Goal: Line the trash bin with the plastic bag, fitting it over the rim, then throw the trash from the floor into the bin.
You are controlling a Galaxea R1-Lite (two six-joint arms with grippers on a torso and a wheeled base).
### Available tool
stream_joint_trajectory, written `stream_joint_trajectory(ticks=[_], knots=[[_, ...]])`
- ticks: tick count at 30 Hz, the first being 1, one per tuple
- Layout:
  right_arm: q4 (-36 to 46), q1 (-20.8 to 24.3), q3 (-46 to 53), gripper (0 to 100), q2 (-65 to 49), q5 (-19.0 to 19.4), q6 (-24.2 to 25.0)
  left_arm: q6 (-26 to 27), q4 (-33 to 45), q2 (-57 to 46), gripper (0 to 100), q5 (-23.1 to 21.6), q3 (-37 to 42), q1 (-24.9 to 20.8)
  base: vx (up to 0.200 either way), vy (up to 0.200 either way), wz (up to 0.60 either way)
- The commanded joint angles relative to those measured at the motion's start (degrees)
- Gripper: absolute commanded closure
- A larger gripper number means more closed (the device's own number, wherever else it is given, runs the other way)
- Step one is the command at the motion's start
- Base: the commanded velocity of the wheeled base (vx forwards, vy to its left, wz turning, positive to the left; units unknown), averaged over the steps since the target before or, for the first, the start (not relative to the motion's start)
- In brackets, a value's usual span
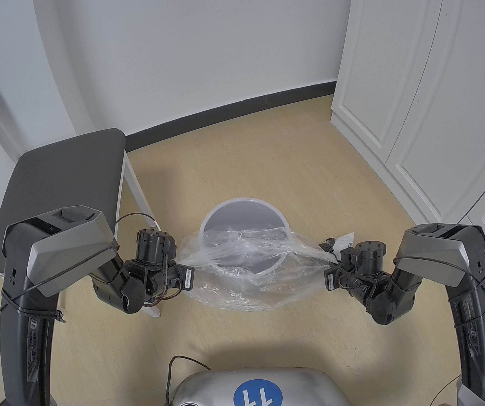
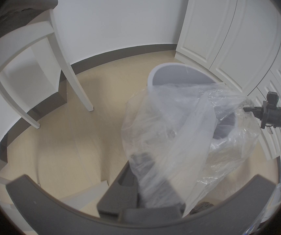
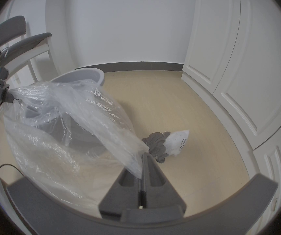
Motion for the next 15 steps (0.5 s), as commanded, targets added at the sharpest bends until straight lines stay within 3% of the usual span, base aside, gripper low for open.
stream_joint_trajectory(ticks=[1, 2, 11, 12, 15], knots=[[0.03, -0.11, 0.96, 100, -0.39, -0.02, -0.87, 0.03, -0.02, -1.48, 100, 0.01, 0.79, -0.43, 0.000, 0.000, 0.00], [0.03, -0.29, 1.13, 0, -0.47, -0.02, -1.40, 0.12, -0.02, -1.30, 100, 0.01, 0.79, -0.43, 0.000, 0.000, 0.00], [0.82, -2.31, 4.39, 0, -3.81, 2.88, -1.93, 0.47, -0.02, -0.34, 100, 0.01, 0.17, -0.08, 0.000, 0.000, 0.00], [1.00, -3.54, 5.44, 0, -4.52, 8.07, -0.96, 0.47, -0.02, -0.16, 100, 0.01, 0.08, -0.08, 0.000, 0.000, 0.00], [3.28, -5.03, 7.02, 0, -6.19, 16.59, 3.79, 0.47, -0.02, 0.02, 100, 0.01, 0.08, -0.08, 0.000, 0.000, 0.00]])
